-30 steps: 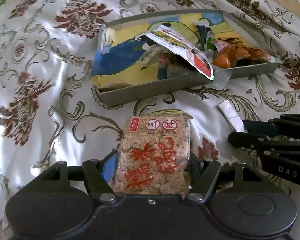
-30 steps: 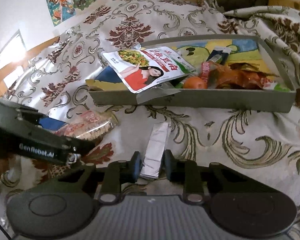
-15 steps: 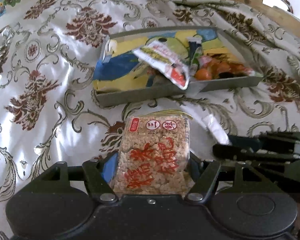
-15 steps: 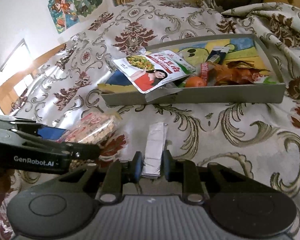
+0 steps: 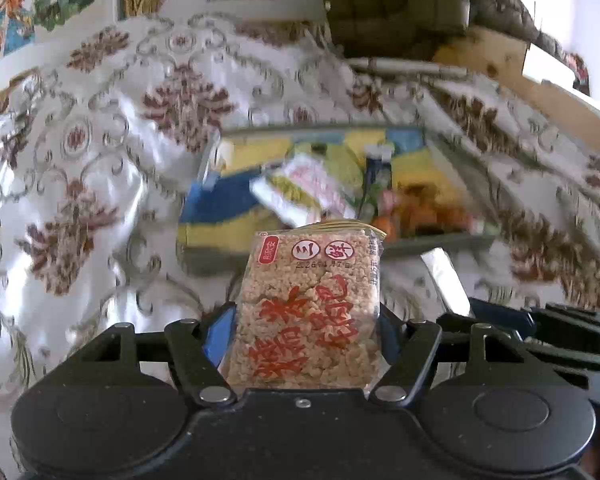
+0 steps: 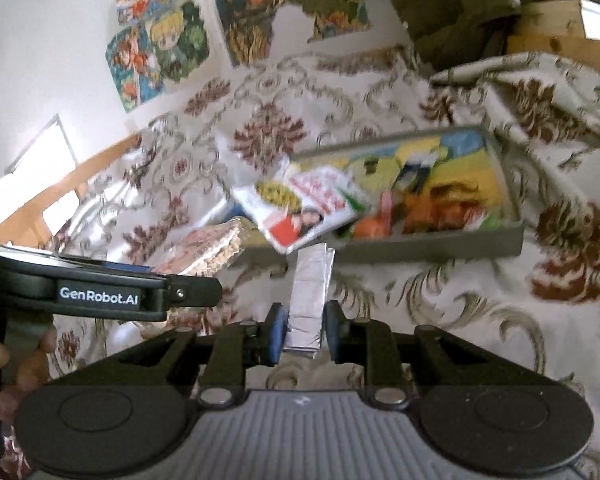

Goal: Organize snacks
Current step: 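Lift the rice-cracker bag with the left tool while the right tool lifts the silver packet, then lower the rice-cracker bag into the grey tray while the right tool lowers the silver packet in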

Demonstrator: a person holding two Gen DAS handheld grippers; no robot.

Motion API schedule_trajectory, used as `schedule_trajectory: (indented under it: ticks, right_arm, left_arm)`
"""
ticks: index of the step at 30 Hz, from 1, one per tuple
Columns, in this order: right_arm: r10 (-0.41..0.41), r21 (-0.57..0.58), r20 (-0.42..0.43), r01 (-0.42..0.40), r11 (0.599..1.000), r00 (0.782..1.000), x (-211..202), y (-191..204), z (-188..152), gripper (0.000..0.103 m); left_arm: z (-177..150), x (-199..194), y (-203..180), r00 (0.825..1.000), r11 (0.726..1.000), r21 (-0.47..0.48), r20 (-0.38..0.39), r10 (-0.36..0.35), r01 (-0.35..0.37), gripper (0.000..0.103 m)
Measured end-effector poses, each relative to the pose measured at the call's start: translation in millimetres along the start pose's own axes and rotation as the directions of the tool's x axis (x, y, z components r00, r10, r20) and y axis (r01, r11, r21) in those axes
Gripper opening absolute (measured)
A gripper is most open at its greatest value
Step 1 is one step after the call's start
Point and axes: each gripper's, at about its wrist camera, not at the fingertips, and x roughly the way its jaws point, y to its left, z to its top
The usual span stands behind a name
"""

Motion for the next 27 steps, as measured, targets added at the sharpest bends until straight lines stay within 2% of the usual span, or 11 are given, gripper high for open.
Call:
schedule_trajectory:
  ticks: [5,9,13,17,22,27]
  right_arm:
    - [-0.021,-0.064,0.105,0.028,0.998,0.994,-4,-4,22,0.024]
    - [-0.051,-0.043,0.149,0.058,0.997,0.988,5,-18,38,0.024]
    - [-0.091,-0.010,0.169,0.094,0.996,0.981,22,-37,51,0.024]
    - [-0.123,0.014,0.200,0.123,0.992,0.972,44,-57,59,0.024]
    - [-0.136,0.056,0.189,0.128,0.990,0.972,69,-78,58,0.024]
    - [-0.153,0.041,0.174,0.148,0.988,0.973,85,-84,63,0.024]
  left_arm:
    - [35,12,-4,0.998,1.000,0.012,0.060,-0.022,0.021,0.072]
    - [56,32,-3,0.994,0.999,0.004,0.094,-0.053,0.053,0.072]
    - [71,60,0,0.991,0.998,-0.005,0.120,-0.064,0.065,0.072]
    - [77,86,-2,0.990,1.000,0.001,0.137,-0.027,0.027,0.072]
    - [80,113,-8,0.988,1.000,0.002,0.150,-0.026,0.026,0.072]
    - [80,136,-17,0.989,0.999,-0.002,0.142,-0.040,0.040,0.072]
